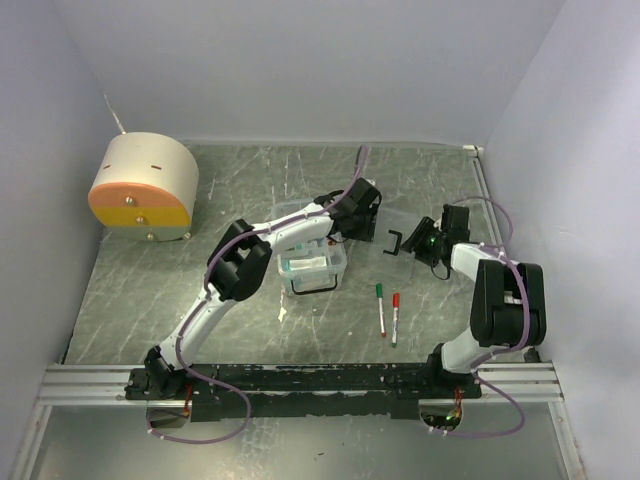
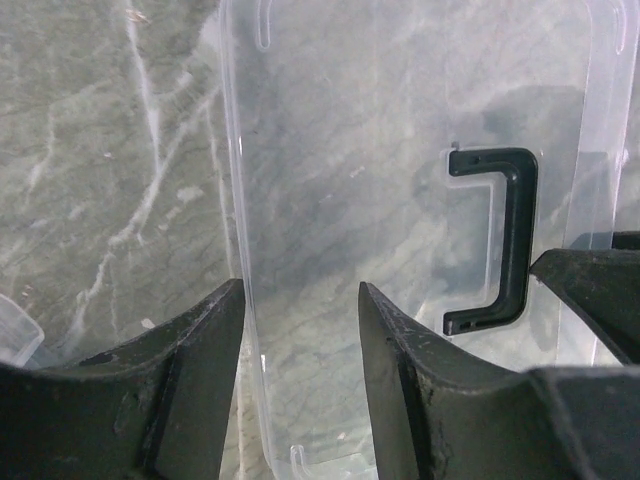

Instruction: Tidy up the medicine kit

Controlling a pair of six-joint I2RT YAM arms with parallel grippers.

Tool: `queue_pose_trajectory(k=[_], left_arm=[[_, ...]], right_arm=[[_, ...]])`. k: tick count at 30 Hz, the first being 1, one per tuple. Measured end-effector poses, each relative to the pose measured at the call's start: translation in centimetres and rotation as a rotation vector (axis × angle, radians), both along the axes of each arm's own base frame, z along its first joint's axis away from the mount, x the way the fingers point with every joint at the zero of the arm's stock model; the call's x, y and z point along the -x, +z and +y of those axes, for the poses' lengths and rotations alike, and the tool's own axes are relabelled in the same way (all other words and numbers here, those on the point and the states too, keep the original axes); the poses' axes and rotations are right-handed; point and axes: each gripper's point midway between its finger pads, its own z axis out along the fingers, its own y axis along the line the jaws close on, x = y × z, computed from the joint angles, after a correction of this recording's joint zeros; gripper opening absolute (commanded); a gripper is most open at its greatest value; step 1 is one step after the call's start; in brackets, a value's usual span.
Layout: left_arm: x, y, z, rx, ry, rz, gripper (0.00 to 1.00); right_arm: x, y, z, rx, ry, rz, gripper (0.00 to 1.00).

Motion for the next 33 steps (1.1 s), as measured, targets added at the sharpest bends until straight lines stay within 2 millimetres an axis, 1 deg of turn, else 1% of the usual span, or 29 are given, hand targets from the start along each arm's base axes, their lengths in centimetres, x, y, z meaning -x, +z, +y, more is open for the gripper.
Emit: queue_pose_trajectory(k=[3, 7, 12, 17, 21, 27, 33], left_arm=[[0.6, 0.1, -0.2, 0.007, -0.038, 0.01, 0.57], [1.3, 0.6, -0.5, 0.015, -0.081, 0.014, 0.57], [2.3, 2.1, -0.9, 0.029, -0.121, 0.009, 0.56], [3.5, 3.6, -1.0, 0.051, -0.148, 0.013, 0.56], [4.0, 4.7, -0.9, 0.061, -0.156, 0.007, 0.55], [4.4, 6.0, -0.6, 0.07, -0.158, -0.001, 0.55], [4.6, 8.4, -0.6, 0.097, -0.162, -0.027, 0.55]], right_arm=[[0.6, 0.3, -0.2, 0.009, -0.022, -0.008, 0.41], [0.9, 1.7, -1.0, 0.035, -0.067, -0.046, 0.4], [0.5, 4.7, -2.0, 0.073, -0.126, -0.133, 0.4], [0.4, 7.0, -2.6, 0.09, -0.16, -0.198, 0.4], [0.6, 7.9, -2.7, 0.092, -0.168, -0.219, 0.4], [1.0, 8.7, -2.5, 0.086, -0.163, -0.231, 0.4], [1.8, 10.3, -2.4, 0.085, -0.164, -0.252, 0.4]])
